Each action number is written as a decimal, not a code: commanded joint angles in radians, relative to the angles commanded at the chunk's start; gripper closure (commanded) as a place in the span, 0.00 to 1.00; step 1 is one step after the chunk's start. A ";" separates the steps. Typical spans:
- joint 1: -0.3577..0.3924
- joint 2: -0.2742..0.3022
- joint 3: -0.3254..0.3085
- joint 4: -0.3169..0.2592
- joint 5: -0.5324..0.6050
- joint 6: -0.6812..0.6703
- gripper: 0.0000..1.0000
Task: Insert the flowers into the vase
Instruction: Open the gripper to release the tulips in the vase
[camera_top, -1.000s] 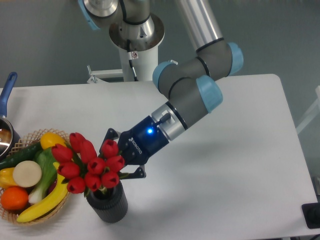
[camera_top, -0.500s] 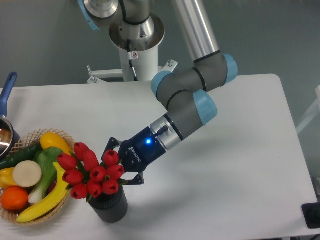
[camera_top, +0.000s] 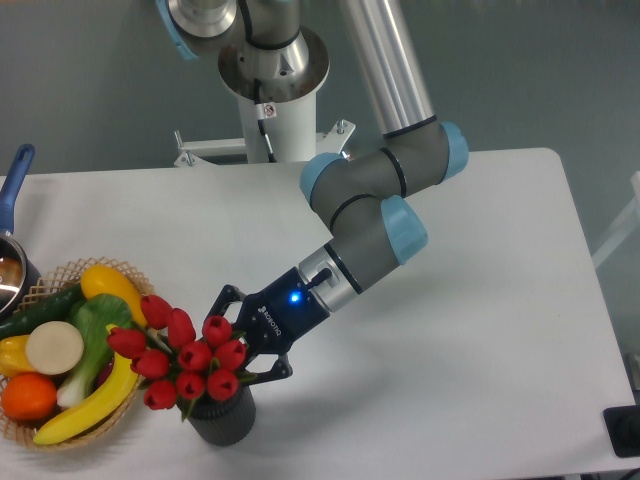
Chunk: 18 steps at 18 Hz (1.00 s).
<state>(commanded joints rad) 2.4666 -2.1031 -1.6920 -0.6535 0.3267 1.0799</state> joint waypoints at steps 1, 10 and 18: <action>0.000 0.002 -0.002 0.002 0.000 0.000 0.12; 0.002 0.009 -0.006 0.002 0.000 -0.006 0.02; 0.017 0.003 0.008 0.002 0.000 -0.006 0.01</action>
<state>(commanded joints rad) 2.4835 -2.1000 -1.6844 -0.6519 0.3267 1.0738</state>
